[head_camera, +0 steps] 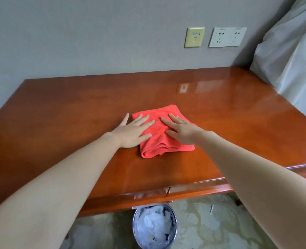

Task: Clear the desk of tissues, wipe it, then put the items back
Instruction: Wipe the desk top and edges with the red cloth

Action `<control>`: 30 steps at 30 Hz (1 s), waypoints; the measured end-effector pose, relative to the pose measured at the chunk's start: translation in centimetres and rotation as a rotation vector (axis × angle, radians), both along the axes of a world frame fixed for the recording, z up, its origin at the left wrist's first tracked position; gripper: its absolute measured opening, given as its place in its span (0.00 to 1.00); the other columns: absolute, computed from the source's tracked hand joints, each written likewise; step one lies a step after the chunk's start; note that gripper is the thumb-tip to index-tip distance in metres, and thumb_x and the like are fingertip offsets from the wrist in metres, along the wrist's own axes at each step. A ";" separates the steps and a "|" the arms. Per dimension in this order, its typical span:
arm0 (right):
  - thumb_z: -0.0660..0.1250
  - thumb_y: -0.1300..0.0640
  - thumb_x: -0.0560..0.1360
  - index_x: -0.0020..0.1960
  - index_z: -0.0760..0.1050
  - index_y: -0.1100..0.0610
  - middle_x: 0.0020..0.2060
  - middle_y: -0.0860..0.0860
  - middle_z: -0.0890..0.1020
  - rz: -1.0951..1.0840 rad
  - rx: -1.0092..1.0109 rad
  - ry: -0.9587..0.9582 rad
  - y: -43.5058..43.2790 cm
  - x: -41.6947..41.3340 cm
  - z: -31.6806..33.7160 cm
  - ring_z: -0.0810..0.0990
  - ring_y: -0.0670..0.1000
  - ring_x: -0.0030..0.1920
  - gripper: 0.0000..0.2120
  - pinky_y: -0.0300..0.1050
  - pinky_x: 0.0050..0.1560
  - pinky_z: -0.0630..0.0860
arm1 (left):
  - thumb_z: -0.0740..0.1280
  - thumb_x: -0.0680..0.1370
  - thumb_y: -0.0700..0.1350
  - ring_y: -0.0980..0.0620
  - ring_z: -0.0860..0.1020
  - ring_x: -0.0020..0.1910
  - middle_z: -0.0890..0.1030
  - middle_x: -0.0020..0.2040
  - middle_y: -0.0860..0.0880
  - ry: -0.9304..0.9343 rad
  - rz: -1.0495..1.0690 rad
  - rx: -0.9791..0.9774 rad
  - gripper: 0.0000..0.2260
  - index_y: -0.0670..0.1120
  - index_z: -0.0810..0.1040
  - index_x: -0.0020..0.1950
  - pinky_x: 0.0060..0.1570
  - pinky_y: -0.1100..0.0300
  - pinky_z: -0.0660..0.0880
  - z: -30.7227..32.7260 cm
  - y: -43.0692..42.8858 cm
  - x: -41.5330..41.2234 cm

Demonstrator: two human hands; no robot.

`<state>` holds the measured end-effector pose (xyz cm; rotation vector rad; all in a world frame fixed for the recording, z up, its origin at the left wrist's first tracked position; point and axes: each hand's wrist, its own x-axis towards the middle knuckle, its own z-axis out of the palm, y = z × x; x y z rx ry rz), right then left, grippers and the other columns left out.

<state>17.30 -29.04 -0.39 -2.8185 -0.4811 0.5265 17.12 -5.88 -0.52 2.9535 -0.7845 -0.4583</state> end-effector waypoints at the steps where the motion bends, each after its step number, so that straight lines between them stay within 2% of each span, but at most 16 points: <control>1: 0.54 0.42 0.82 0.78 0.46 0.39 0.79 0.49 0.45 -0.007 -0.014 0.044 0.0 -0.5 0.8 0.47 0.54 0.79 0.29 0.52 0.77 0.47 | 0.50 0.83 0.61 0.52 0.43 0.80 0.42 0.81 0.53 0.030 0.046 -0.029 0.28 0.57 0.46 0.81 0.76 0.42 0.37 0.6 -0.1 -1.1; 3: 0.60 0.41 0.79 0.78 0.49 0.39 0.80 0.50 0.47 -0.020 -0.039 0.126 -0.5 -1.7 2.5 0.53 0.56 0.78 0.32 0.54 0.76 0.55 | 0.55 0.82 0.61 0.47 0.54 0.79 0.49 0.81 0.50 0.060 0.198 -0.106 0.28 0.55 0.54 0.81 0.77 0.44 0.51 1.7 0.0 -3.3; 5: 0.65 0.44 0.77 0.78 0.53 0.42 0.79 0.51 0.52 -0.062 -0.042 0.153 -1.2 -2.8 3.6 0.60 0.57 0.76 0.34 0.54 0.72 0.63 | 0.61 0.81 0.59 0.43 0.68 0.71 0.58 0.75 0.45 0.067 0.445 -0.199 0.28 0.50 0.60 0.78 0.70 0.46 0.67 2.7 0.0 -5.1; 6: 0.66 0.47 0.77 0.78 0.54 0.46 0.78 0.53 0.56 -0.108 -0.037 0.151 -1.6 -3.2 3.8 0.64 0.58 0.73 0.35 0.53 0.69 0.68 | 0.63 0.80 0.58 0.42 0.71 0.67 0.61 0.71 0.43 0.093 0.579 -0.237 0.28 0.47 0.62 0.76 0.66 0.47 0.70 3.1 -0.1 -5.8; 8: 0.67 0.50 0.76 0.78 0.55 0.54 0.73 0.59 0.63 -0.298 -0.010 0.174 -2.0 -3.9 3.6 0.72 0.61 0.66 0.35 0.52 0.60 0.75 | 0.65 0.80 0.56 0.42 0.73 0.64 0.68 0.68 0.41 0.237 0.786 -0.316 0.28 0.42 0.65 0.73 0.63 0.51 0.71 3.5 -0.5 -6.6; 10: 0.68 0.51 0.76 0.74 0.59 0.61 0.67 0.61 0.70 -0.482 0.031 0.221 -2.4 -4.0 3.3 0.75 0.61 0.62 0.33 0.50 0.55 0.75 | 0.66 0.80 0.54 0.43 0.73 0.64 0.71 0.68 0.41 0.376 0.930 -0.425 0.27 0.39 0.66 0.72 0.60 0.55 0.71 3.0 -1.2 -6.9; 13: 0.70 0.48 0.75 0.59 0.71 0.61 0.54 0.58 0.79 -0.615 0.192 0.285 -2.7 -3.5 2.7 0.78 0.56 0.49 0.21 0.47 0.46 0.75 | 0.68 0.79 0.51 0.45 0.77 0.58 0.76 0.62 0.41 0.515 1.111 -0.678 0.23 0.37 0.71 0.68 0.58 0.53 0.77 1.7 -2.6 -6.4; 15: 0.71 0.47 0.74 0.49 0.72 0.60 0.45 0.56 0.80 -0.718 0.328 0.365 -2.6 -3.1 2.2 0.78 0.54 0.43 0.17 0.48 0.47 0.79 | 0.69 0.79 0.50 0.47 0.79 0.53 0.78 0.56 0.43 0.584 1.221 -0.848 0.18 0.37 0.72 0.61 0.53 0.56 0.77 1.8 -3.8 -5.9; 16: 0.72 0.47 0.74 0.48 0.73 0.60 0.42 0.55 0.80 -0.778 0.406 0.423 -2.5 -3.1 2.2 0.78 0.53 0.41 0.17 0.49 0.48 0.80 | 0.69 0.79 0.50 0.49 0.78 0.50 0.78 0.52 0.44 0.595 1.271 -0.894 0.17 0.39 0.71 0.58 0.51 0.57 0.76 2.1 -4.3 -5.6; 18: 0.74 0.49 0.73 0.51 0.72 0.59 0.39 0.53 0.78 -0.883 0.547 0.528 -2.1 -2.8 2.5 0.77 0.51 0.40 0.17 0.48 0.47 0.80 | 0.69 0.78 0.52 0.52 0.75 0.41 0.75 0.44 0.46 0.612 1.340 -0.917 0.15 0.42 0.72 0.55 0.42 0.59 0.71 2.7 -4.7 -4.9; 20: 0.75 0.54 0.73 0.54 0.69 0.58 0.40 0.52 0.76 -0.933 0.598 0.600 -2.0 -2.5 3.2 0.76 0.50 0.39 0.18 0.47 0.44 0.80 | 0.70 0.77 0.51 0.52 0.70 0.38 0.73 0.42 0.46 0.633 1.358 -0.890 0.13 0.43 0.75 0.51 0.36 0.61 0.67 3.4 -4.5 -4.5; 22: 0.74 0.58 0.73 0.52 0.72 0.58 0.40 0.54 0.80 -0.927 0.598 0.679 -2.0 -2.0 4.6 0.79 0.51 0.39 0.13 0.47 0.44 0.80 | 0.71 0.77 0.48 0.51 0.73 0.42 0.75 0.47 0.46 0.634 1.367 -0.904 0.10 0.43 0.76 0.53 0.39 0.60 0.71 4.1 -3.9 -3.8; 24: 0.73 0.59 0.73 0.50 0.77 0.62 0.37 0.56 0.83 -0.900 0.593 0.734 -2.0 -1.0 6.4 0.83 0.51 0.36 0.09 0.46 0.42 0.82 | 0.71 0.78 0.44 0.50 0.79 0.51 0.78 0.54 0.45 0.663 1.385 -0.997 0.13 0.41 0.76 0.59 0.44 0.60 0.78 5.1 -3.2 -3.2; 27: 0.71 0.61 0.74 0.47 0.80 0.65 0.33 0.57 0.84 -0.884 0.608 0.690 -1.5 0.8 8.9 0.84 0.50 0.31 0.07 0.45 0.36 0.82 | 0.70 0.78 0.41 0.50 0.82 0.49 0.82 0.53 0.42 0.714 1.349 -1.147 0.13 0.37 0.77 0.60 0.38 0.63 0.80 7.2 -2.3 -2.2; 30: 0.70 0.62 0.74 0.46 0.81 0.64 0.35 0.58 0.85 -0.891 0.652 0.507 -0.9 2.8 10.9 0.84 0.50 0.31 0.05 0.44 0.30 0.81 | 0.71 0.78 0.41 0.52 0.80 0.45 0.82 0.50 0.42 0.687 1.315 -1.241 0.08 0.38 0.79 0.53 0.34 0.66 0.79 9.0 -1.8 -0.4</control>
